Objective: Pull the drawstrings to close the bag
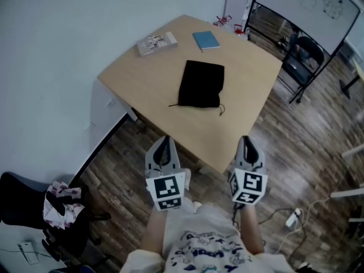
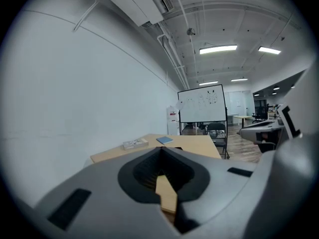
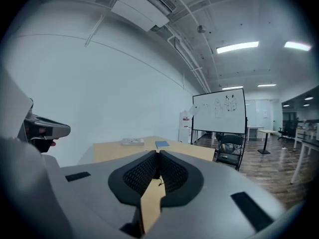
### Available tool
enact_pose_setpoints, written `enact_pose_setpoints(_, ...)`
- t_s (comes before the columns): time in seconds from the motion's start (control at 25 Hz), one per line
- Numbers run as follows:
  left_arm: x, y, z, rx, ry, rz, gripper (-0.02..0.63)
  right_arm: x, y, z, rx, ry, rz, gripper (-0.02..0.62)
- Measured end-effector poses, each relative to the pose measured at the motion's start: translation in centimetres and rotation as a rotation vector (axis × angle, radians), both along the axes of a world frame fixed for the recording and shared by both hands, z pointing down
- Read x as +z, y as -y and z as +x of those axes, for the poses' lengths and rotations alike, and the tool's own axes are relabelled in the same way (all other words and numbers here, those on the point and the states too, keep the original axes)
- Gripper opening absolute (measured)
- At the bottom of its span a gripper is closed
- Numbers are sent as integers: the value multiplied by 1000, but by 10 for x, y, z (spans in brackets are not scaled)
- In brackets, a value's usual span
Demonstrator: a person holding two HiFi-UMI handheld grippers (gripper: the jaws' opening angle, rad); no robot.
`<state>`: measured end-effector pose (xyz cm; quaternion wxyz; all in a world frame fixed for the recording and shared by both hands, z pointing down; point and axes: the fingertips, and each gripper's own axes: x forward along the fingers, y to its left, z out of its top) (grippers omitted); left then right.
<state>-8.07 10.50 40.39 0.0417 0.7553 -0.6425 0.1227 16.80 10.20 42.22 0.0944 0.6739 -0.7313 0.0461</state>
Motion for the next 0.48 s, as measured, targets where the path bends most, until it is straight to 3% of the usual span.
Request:
enact_pose_setpoints(0.24, 32, 61, -9, 5, 20, -73, -2, 23, 54, -4, 6, -25, -43, 2)
enact_pose_setpoints(0.48, 73, 125, -12, 98, 47, -203, -2, 54, 115, -9, 7, -44, -152, 25)
